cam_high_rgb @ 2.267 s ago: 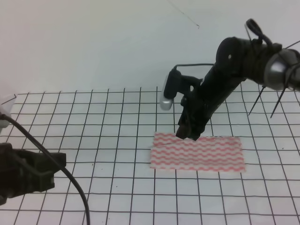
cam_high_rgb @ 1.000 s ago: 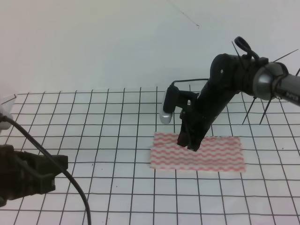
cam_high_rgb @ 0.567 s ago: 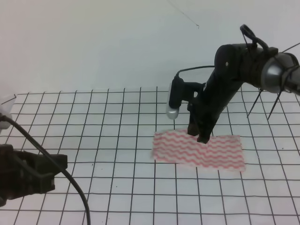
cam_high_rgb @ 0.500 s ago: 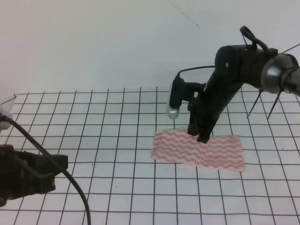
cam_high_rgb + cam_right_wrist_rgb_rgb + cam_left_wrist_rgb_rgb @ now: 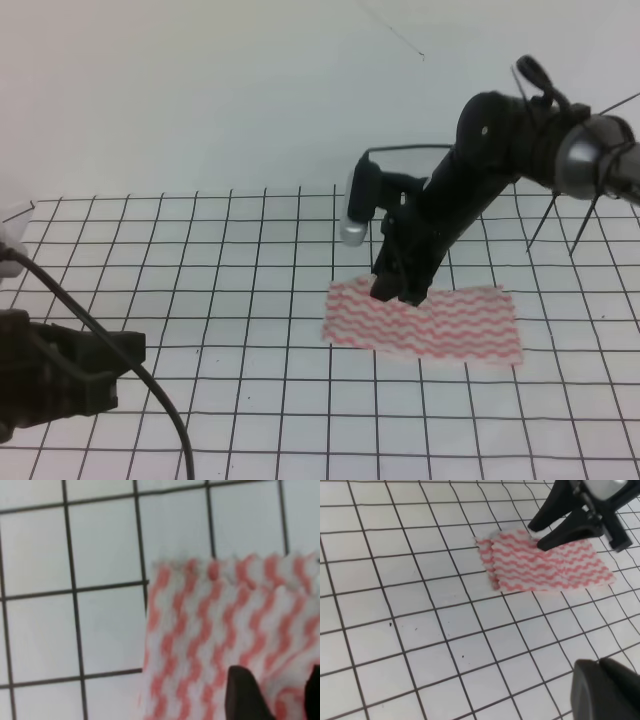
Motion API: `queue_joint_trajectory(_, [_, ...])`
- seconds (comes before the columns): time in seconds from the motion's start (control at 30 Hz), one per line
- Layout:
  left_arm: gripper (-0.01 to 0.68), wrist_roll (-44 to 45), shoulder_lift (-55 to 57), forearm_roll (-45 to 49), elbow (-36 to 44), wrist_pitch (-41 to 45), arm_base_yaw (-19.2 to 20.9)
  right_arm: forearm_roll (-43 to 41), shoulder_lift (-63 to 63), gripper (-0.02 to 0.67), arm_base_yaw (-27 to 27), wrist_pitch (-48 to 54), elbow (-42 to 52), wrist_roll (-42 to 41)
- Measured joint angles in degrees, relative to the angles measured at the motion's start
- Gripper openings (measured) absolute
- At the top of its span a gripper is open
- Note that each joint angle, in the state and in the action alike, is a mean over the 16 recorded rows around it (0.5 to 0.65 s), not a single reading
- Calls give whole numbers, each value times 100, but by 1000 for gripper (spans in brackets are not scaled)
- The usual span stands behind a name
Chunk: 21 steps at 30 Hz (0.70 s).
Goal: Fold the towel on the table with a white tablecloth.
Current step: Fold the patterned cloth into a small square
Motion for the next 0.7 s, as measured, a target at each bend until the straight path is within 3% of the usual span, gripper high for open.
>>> queue_joint_trajectory(0.23, [0, -8, 0, 0, 0, 0, 0, 348, -41, 280, 52, 64, -10, -76])
queue_joint_trajectory(0.7, [0, -9, 0, 0, 0, 20, 0, 325, 384, 264, 220, -71, -7, 34])
